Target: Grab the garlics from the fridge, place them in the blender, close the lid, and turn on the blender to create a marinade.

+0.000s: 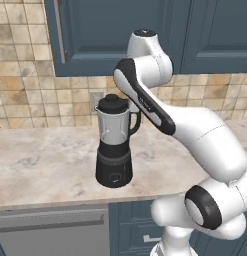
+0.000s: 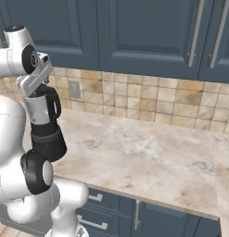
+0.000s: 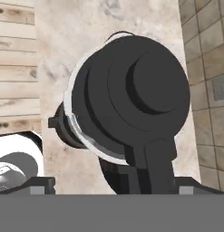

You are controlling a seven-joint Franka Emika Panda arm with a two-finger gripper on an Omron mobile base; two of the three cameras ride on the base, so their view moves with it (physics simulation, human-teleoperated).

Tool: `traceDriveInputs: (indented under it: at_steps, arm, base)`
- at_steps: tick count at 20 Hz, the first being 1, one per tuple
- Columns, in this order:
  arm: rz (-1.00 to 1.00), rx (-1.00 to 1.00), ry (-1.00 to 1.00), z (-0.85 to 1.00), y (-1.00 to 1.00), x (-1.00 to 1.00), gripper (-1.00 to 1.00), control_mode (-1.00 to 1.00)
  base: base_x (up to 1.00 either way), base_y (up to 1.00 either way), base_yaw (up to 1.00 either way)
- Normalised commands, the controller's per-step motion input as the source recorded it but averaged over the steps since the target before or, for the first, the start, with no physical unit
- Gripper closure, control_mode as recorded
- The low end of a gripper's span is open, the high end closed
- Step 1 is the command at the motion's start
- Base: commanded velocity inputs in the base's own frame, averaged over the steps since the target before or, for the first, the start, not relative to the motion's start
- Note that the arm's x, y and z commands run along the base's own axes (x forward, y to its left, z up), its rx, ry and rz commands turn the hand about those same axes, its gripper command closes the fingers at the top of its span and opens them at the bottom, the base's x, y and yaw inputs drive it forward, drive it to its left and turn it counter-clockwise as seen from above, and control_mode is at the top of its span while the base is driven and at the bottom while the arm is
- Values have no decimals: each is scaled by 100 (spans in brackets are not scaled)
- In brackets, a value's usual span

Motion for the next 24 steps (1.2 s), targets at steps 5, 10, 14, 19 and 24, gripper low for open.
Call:
traceDriveInputs:
  at_steps: [5, 10, 14, 19, 24]
  arm:
    - [-20, 4, -12, 0, 30, -97, -100, -100]
    - [-35, 10, -16, 0, 27, -100, -100, -100]
    - [-50, 9, -22, -25, 5, -96, -100, -100]
    - [-60, 8, -18, -48, 0, -56, -100, -100]
    - [-57, 6, -23, -45, 0, -21, -100, -100]
  base:
    - [0, 0, 0]
    - [0, 0, 0]
    - [0, 0, 0]
    - [0, 0, 0]
    - [0, 0, 0]
